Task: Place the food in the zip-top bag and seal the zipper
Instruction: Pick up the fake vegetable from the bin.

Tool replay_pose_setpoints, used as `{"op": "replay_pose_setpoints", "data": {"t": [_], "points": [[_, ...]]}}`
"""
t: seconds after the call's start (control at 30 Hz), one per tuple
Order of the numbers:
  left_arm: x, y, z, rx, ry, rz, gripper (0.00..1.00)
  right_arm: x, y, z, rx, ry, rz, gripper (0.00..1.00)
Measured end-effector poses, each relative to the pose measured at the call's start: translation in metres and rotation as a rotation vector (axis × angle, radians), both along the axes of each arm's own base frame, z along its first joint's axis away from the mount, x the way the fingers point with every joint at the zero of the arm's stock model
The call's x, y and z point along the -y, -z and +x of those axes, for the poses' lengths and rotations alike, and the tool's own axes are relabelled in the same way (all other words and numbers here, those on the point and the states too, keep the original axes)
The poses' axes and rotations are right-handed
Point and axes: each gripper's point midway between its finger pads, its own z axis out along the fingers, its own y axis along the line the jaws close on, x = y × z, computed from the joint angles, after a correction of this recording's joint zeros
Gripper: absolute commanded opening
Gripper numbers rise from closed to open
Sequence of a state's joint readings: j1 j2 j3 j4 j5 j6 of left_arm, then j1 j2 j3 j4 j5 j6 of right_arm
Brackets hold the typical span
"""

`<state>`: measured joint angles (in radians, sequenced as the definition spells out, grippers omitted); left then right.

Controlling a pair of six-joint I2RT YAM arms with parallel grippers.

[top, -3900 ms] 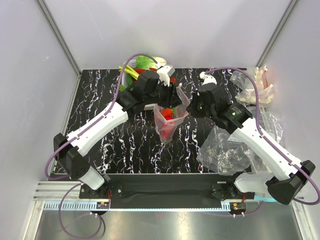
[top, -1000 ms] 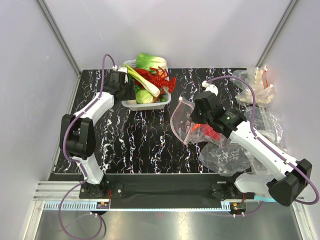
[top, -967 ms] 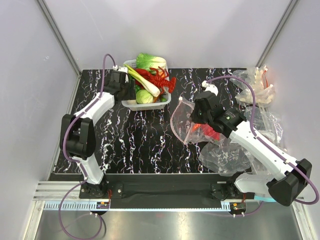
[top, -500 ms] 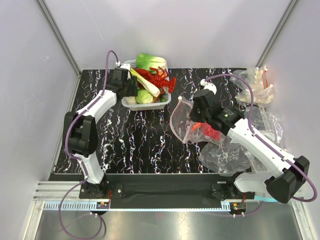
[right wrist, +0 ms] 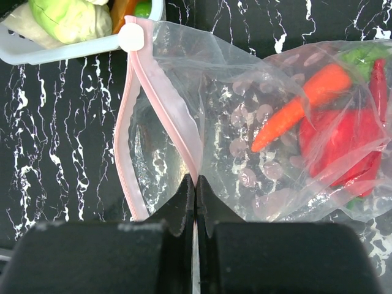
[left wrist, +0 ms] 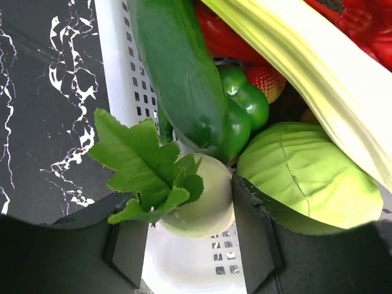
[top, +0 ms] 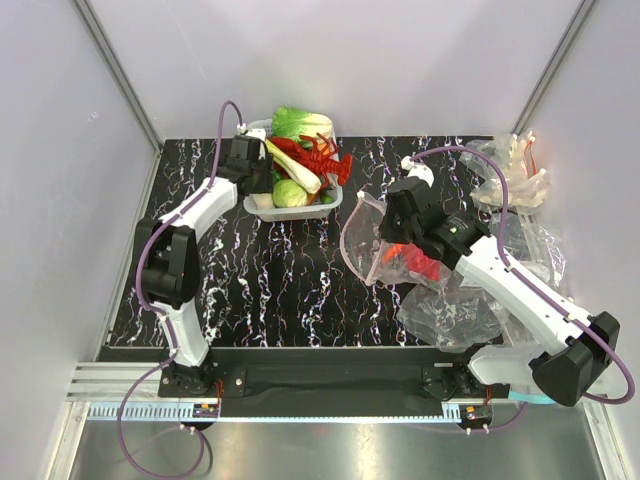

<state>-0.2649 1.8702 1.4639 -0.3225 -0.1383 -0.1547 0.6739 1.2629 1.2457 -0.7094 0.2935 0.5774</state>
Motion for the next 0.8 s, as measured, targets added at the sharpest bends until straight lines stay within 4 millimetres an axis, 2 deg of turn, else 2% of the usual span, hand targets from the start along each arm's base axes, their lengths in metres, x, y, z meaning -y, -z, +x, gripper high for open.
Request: {"op": "replay_pose_setpoints", "data": {"t": [0.17,0.27,0.37,0.5,0.6,0.7,0.8], "points": [[0.001,-0.003,-0.002,0.001,-0.001,-0.002,0.39,-0.001,-0.003,0.001,0.004,-0.001,0.003,0.00],[-0.003,-0.016,-0.015,0.010,-0.009,-0.004,0.39,-0.001,-0.002,0.001,0.003,-0.002,0.000,0.00],[-0.006,-0.050,-0.030,0.069,-0.013,-0.016,0.39,-0.002,-0.001,0.002,0.000,-0.004,-0.003,0.00],[-0.011,-0.120,-0.047,0.218,-0.025,-0.065,0.38,-0.003,-0.001,0.002,-0.002,-0.008,0.001,0.00],[-0.013,-0.159,-0.061,0.306,-0.034,-0.110,0.38,-0.003,-0.002,0.002,0.001,-0.009,0.004,0.00],[-0.010,-0.176,-0.074,0.354,-0.029,-0.178,0.38,-0.005,-0.002,0.002,0.001,-0.014,0.007,0.00],[0.001,-0.172,-0.095,0.343,0.003,-0.280,0.38,-0.005,-0.001,0.002,-0.002,-0.020,0.007,0.00]]}}
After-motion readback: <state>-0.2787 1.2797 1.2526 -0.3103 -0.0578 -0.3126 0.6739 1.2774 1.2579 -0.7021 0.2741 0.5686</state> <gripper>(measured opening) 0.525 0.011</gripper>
